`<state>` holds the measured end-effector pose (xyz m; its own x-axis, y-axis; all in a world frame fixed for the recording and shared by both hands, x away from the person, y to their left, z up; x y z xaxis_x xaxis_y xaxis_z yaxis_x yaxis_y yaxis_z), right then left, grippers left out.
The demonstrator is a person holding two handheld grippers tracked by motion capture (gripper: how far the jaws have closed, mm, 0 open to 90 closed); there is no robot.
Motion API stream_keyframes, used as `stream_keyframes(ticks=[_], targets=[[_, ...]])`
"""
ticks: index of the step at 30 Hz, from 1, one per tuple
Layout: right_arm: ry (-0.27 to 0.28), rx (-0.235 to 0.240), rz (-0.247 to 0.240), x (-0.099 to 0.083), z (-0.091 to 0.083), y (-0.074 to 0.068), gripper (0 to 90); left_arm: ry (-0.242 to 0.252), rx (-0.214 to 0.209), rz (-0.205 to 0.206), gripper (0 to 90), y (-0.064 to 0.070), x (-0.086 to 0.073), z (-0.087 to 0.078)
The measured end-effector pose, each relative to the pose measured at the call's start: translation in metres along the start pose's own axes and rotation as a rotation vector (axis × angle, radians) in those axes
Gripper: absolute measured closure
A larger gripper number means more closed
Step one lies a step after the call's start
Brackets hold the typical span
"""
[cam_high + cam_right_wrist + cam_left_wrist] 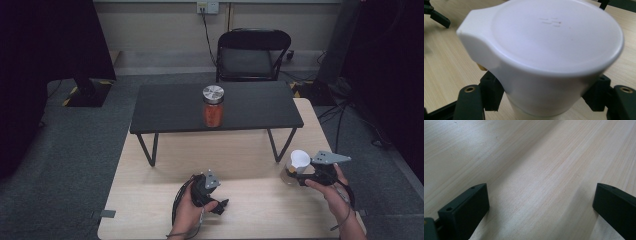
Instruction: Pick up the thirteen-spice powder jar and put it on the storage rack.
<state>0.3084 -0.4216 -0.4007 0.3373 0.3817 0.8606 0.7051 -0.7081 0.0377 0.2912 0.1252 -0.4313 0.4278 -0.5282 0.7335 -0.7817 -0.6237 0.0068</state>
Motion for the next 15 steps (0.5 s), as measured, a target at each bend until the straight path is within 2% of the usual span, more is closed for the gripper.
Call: stream_keyframes(ticks=[6,15], targets=[[-0.02,0.008,-0.018,0.005,-0.002,-0.001,30.5,0.0,0.0,0.0,0.0,0.0,0.0,0.0],[-0.015,0.045,-0.02,0.014,-0.009,-0.002,30.5,0.0,0.0,-0.001,0.0,0.0,0.0,0.0]])
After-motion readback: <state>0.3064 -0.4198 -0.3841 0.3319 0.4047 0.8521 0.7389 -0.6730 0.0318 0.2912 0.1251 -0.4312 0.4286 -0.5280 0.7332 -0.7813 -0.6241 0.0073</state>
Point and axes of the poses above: each handheld gripper's, and its own axes: z roughly forward along the jaws, x roughly out of its top, y roughly to its right, the point moved 1 cm from there along z, roughly forward along the jaws, and after that the axes turned 1 degree about -x, right-handed, at the moved point
